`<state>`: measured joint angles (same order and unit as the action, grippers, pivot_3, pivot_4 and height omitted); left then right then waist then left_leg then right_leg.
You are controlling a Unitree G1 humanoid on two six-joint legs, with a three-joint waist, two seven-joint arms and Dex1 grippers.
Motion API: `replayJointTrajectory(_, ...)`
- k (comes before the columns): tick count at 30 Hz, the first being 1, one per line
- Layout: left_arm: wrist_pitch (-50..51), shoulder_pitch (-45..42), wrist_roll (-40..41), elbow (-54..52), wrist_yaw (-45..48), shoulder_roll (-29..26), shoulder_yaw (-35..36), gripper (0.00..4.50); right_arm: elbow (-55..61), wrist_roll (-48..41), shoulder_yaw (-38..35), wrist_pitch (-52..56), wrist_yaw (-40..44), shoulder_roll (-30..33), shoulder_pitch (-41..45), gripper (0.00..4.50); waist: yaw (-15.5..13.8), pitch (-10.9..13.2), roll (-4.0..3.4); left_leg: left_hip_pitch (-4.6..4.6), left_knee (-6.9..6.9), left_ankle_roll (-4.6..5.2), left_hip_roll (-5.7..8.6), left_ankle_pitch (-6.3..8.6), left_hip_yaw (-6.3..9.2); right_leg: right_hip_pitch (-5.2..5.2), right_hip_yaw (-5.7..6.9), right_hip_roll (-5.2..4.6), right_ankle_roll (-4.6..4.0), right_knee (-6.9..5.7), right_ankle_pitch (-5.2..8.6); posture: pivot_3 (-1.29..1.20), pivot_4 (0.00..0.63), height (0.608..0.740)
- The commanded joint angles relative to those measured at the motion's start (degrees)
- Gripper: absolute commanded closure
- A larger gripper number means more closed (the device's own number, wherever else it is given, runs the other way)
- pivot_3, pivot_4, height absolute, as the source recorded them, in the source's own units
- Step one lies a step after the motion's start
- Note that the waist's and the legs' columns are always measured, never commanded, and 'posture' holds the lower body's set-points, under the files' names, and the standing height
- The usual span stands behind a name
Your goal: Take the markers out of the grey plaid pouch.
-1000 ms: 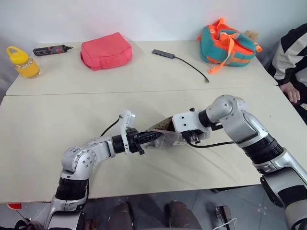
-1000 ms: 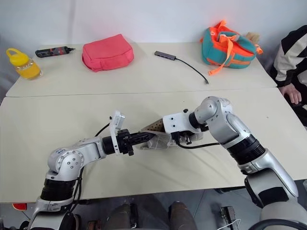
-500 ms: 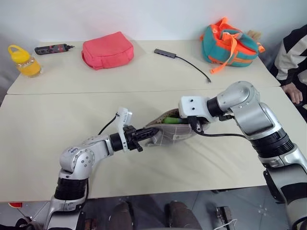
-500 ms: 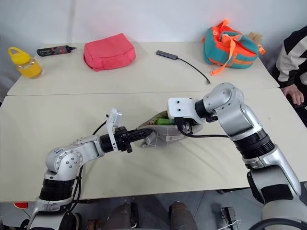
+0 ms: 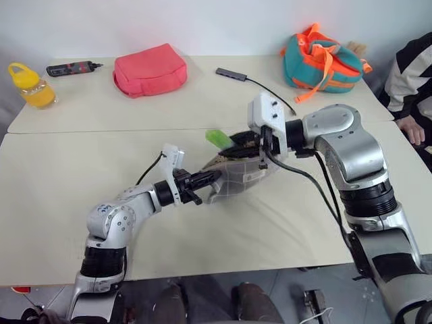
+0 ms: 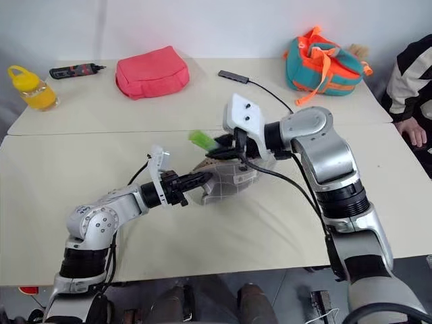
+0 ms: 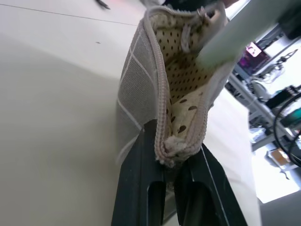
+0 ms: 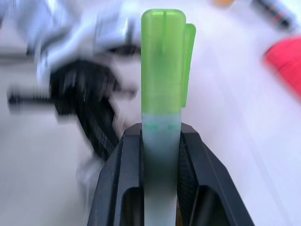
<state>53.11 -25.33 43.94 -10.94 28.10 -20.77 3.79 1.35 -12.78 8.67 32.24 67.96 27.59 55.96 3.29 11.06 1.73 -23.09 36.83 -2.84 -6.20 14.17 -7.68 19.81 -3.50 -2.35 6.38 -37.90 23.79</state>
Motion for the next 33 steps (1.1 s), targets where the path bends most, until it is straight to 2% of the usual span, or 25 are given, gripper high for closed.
replayJointTrajectory(1,-0.2,-0.3,-0.2,-1.6,1.4,-3.4,2.5,4.50,-4.1,0.5,-4.8,-4.5,-5.5,1.1,3.4,4.04,0.0,0.0,0.00,0.00,0.00,0.00,0.00,0.00,0.00,0.00,0.00,0.00,0.00,0.01,0.00,0.00,0.150,0.740)
replayJointTrajectory(6,0.2,1.3,0.4,-3.2,3.1,-6.9,2.8,4.50,-12.7,6.3,-4.5,-14.3,-8.3,7.3,4.5,4.04,-0.2,0.0,0.01,-0.01,-0.11,0.00,0.07,0.01,-0.09,0.03,0.01,-0.07,0.00,0.08,0.00,0.00,0.150,0.740)
replayJointTrajectory(11,-1.4,1.6,0.2,-4.6,1.7,-4.3,2.7,4.50,-25.9,24.4,4.1,-32.4,-16.0,18.1,0.7,4.04,-0.4,0.0,0.03,-0.06,-0.21,0.05,0.20,0.03,-0.26,0.03,0.01,-0.20,0.09,0.26,-0.03,0.00,0.150,0.740)
replayJointTrajectory(15,-3.1,-1.6,-0.4,-4.7,1.8,-3.2,2.5,4.50,-27.4,26.7,6.0,-34.5,-17.7,17.4,-5.7,4.04,0.3,0.0,0.03,-0.05,-0.31,0.03,0.16,0.03,-0.57,0.08,-0.08,-0.12,0.10,0.31,-0.04,0.00,0.150,0.740)
replayJointTrajectory(18,-3.7,-3.2,-1.7,-4.6,2.9,-4.4,1.5,4.50,-27.6,28.4,6.8,-35.1,-18.7,16.6,-8.4,4.04,1.4,0.1,-0.08,-0.06,-0.34,-0.03,0.09,-0.02,-0.64,0.40,-0.31,-0.04,0.10,0.02,-0.04,0.00,0.150,0.740)
replayJointTrajectory(23,-3.7,-2.9,-2.1,-5.2,5.0,-5.9,0.3,4.50,-26.3,26.1,5.4,-32.9,-18.5,15.0,-10.8,4.04,1.8,0.1,-0.11,-0.02,-0.42,-0.05,0.05,-0.03,-0.62,0.58,-0.60,0.01,0.13,-0.06,-0.05,0.00,0.150,0.740)
replayJointTrajectory(30,-4.2,-1.2,-3.7,-5.9,6.3,-7.5,-1.0,4.50,-20.9,23.2,3.9,-26.6,-12.6,16.1,-11.7,1.70,1.5,0.1,-0.11,-0.03,-0.36,-0.05,0.04,-0.03,-0.62,0.63,-0.69,0.02,0.16,-0.08,-0.07,0.00,0.150,0.740)
replayJointTrajectory(33,-4.5,-1.0,-4.5,-6.1,7.1,-8.2,-1.6,4.50,-16.1,17.9,0.9,-20.9,-7.7,16.8,-10.3,1.70,1.5,0.1,-0.11,-0.03,-0.34,-0.05,0.05,-0.03,-0.64,0.63,-0.72,0.01,0.16,-0.09,-0.07,0.00,0.150,0.740)
